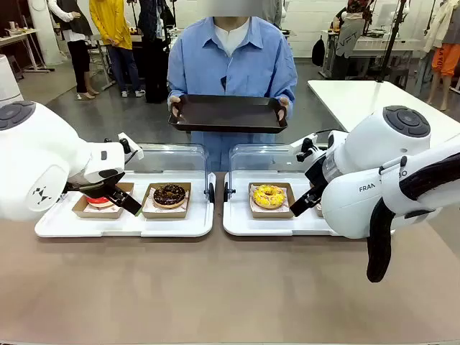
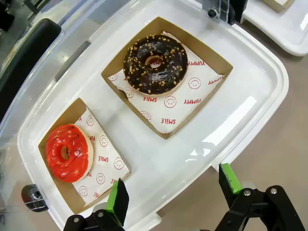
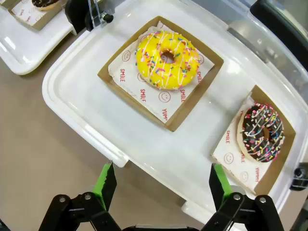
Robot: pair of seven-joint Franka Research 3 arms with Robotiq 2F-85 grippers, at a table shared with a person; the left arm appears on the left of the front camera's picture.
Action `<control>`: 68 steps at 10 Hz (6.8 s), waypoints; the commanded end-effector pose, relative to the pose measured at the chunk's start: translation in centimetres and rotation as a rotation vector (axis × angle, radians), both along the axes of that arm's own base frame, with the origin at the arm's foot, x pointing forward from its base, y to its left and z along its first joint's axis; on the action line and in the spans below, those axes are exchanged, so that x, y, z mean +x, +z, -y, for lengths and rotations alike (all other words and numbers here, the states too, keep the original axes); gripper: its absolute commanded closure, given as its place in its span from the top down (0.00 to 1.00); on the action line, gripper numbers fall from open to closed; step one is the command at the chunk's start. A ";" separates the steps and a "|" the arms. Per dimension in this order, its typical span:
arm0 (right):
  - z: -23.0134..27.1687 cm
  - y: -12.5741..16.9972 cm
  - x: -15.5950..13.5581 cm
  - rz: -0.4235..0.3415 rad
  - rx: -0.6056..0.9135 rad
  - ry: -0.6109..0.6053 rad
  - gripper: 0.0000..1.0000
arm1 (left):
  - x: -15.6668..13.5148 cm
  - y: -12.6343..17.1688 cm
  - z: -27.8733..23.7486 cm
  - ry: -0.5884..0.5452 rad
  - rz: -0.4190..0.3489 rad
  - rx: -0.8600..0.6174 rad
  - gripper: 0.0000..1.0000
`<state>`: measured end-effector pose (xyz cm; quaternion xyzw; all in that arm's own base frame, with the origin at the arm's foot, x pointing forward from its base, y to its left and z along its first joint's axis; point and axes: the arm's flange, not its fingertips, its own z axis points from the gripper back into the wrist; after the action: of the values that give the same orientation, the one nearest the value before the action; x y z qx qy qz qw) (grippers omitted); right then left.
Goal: Provide the desired donut to the person.
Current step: Pick up and lift the Paper togo box containing the Donut pointed at by the person.
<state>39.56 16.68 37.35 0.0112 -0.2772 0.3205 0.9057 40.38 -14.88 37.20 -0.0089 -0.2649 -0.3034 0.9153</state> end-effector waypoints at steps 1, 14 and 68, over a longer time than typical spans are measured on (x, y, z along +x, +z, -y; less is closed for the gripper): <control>0.0 0.0 0.0 0.000 0.000 0.000 1.00 | 0.0 0.0 0.0 0.000 0.000 0.000 1.00; 0.0 0.0 0.0 0.000 0.000 0.000 1.00 | 0.0 0.0 0.0 0.000 0.000 0.000 1.00; 35.3 17.3 2.9 -0.032 0.721 0.607 1.00 | 2.6 18.1 -27.2 -0.720 0.135 -0.689 1.00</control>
<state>42.52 -18.62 54.68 0.4089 -0.3401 0.4545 0.7145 42.96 12.26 55.25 -0.3804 -0.3869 -0.4949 0.6787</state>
